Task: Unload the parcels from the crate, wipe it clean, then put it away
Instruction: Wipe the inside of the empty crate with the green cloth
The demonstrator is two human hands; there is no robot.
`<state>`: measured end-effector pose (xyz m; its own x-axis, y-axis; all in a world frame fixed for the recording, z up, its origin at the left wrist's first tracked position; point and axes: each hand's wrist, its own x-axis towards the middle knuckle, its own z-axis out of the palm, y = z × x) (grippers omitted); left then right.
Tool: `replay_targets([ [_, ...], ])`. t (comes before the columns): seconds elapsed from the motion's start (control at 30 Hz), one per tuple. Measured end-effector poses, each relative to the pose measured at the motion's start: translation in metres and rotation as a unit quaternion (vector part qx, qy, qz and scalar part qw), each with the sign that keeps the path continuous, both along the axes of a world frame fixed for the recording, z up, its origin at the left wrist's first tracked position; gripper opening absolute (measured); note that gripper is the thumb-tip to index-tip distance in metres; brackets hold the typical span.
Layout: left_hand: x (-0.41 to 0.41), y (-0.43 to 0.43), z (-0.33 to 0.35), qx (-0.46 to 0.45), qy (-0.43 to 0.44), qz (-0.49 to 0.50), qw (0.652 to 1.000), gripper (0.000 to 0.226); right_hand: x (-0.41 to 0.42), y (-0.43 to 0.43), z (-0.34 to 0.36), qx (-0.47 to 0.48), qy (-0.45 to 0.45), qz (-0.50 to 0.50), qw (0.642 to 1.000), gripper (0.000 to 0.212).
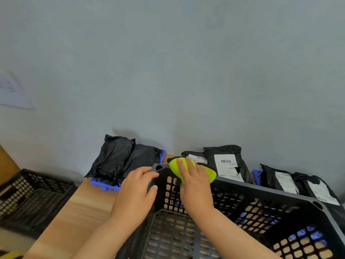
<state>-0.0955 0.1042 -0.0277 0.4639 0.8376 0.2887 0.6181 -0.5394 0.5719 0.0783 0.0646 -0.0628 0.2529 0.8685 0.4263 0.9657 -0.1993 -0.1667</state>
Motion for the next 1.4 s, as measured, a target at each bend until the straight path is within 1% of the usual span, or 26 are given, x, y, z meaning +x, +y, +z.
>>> replay_targets([
  [0.07,-0.01,0.005,-0.002,-0.004,-0.006,0.011,1.0,0.034,-0.008,0.009,-0.002,0.023,0.007,0.017,1.0,0.09],
  [0.13,-0.02,0.01,-0.006,-0.009,-0.008,0.023,1.0,0.033,-0.013,0.018,-0.004,0.046,0.033,0.038,0.998,0.09],
  [0.27,-0.038,0.017,-0.012,-0.022,-0.02,0.048,0.998,0.032,-0.019,0.028,-0.005,0.106,0.128,0.08,0.983,0.078],
  [0.3,-0.041,0.017,-0.013,-0.025,-0.02,0.051,0.998,0.032,-0.021,0.029,-0.004,0.12,0.136,0.094,0.979,0.075],
  [0.37,-0.047,0.019,-0.013,-0.024,-0.023,0.06,0.998,0.032,-0.031,0.028,-0.004,0.13,0.124,0.131,0.975,0.071],
  [0.47,-0.053,0.02,-0.013,-0.022,-0.025,0.073,0.997,0.033,-0.043,0.025,-0.011,0.104,0.077,0.18,0.975,0.074],
  [0.63,-0.061,0.016,-0.014,-0.026,-0.028,0.08,0.996,0.034,-0.049,0.019,-0.009,0.067,0.085,0.197,0.974,0.087],
  [0.77,-0.065,0.007,-0.014,-0.027,-0.039,0.094,0.994,0.033,-0.058,0.006,-0.004,0.041,0.066,0.243,0.967,0.09],
  [0.87,-0.068,-0.003,-0.015,-0.026,-0.051,0.109,0.992,0.032,-0.064,-0.007,-0.008,0.021,0.074,0.264,0.961,0.091],
  [0.97,-0.073,-0.016,-0.014,-0.025,-0.054,0.122,0.991,0.031,-0.068,-0.016,-0.007,0.003,0.082,0.271,0.959,0.087],
  [1.1,-0.081,-0.035,-0.009,-0.014,-0.052,0.141,0.988,0.031,-0.066,-0.013,0.004,-0.011,0.102,0.273,0.957,0.074],
  [1.27,-0.096,-0.062,-0.009,-0.022,-0.049,0.164,0.985,0.031,-0.054,0.008,0.029,-0.006,0.17,0.191,0.967,0.067],
  [1.4,-0.103,-0.078,-0.004,-0.026,-0.047,0.181,0.982,0.031,-0.052,0.012,0.052,0.047,0.194,0.137,0.97,0.063],
])
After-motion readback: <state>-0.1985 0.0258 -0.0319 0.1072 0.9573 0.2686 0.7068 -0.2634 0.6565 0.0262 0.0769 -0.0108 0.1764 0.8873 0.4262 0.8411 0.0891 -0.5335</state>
